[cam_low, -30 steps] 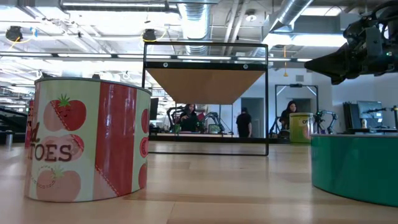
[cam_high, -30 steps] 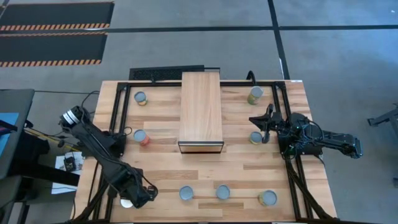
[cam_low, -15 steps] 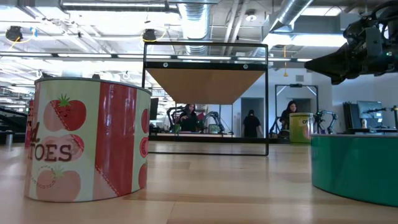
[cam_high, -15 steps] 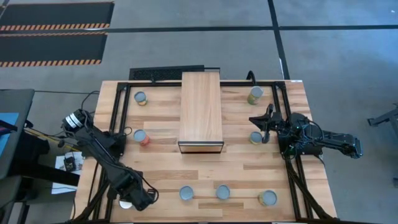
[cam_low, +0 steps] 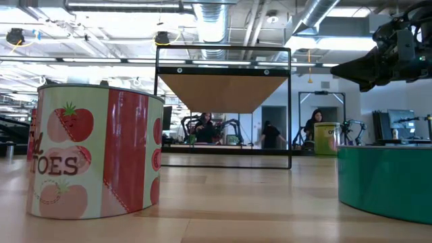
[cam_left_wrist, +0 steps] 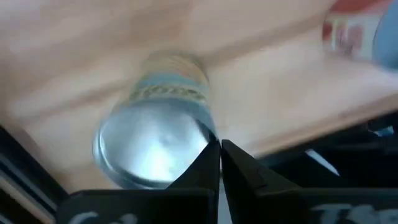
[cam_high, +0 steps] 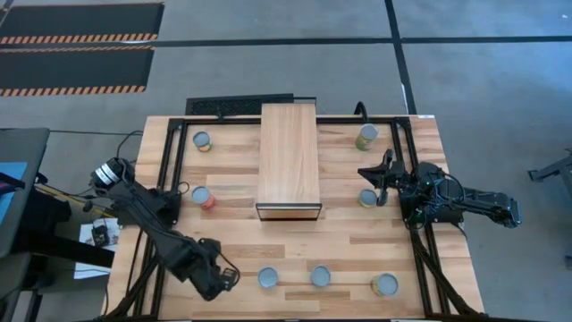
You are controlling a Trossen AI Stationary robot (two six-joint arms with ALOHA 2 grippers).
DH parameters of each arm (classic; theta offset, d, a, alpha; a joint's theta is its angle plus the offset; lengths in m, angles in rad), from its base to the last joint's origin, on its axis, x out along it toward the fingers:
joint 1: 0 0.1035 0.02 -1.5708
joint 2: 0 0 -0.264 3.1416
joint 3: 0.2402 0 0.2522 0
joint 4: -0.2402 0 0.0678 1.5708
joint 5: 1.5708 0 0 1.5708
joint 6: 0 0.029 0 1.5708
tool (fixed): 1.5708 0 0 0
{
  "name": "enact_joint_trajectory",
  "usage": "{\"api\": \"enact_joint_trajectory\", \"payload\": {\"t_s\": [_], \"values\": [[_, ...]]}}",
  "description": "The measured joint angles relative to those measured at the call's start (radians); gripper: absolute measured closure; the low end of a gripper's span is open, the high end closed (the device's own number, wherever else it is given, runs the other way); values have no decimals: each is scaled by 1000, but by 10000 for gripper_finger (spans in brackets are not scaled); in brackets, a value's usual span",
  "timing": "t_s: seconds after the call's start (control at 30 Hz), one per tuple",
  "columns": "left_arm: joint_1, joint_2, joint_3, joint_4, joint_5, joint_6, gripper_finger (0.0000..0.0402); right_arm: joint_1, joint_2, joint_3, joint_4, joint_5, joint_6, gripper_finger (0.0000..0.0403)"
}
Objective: Pick and place cans onto a shelf
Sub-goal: Put canned carrots on the shelf, then put the canned carrots on the shelf
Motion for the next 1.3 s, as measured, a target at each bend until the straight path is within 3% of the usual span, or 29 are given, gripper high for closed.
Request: {"api": "enact_joint_trajectory", "payload": {"t_s": [0.43,0.93,1.3], "values": [[115,1,113,-76,-44,297,401,0,0,0,0,0,0,356],[226,-2,183,-124,-134,438,400,0,0,0,0,0,0,356],[155,58,184,55,-140,725,297,0,0,0,0,0,0,356]]}}
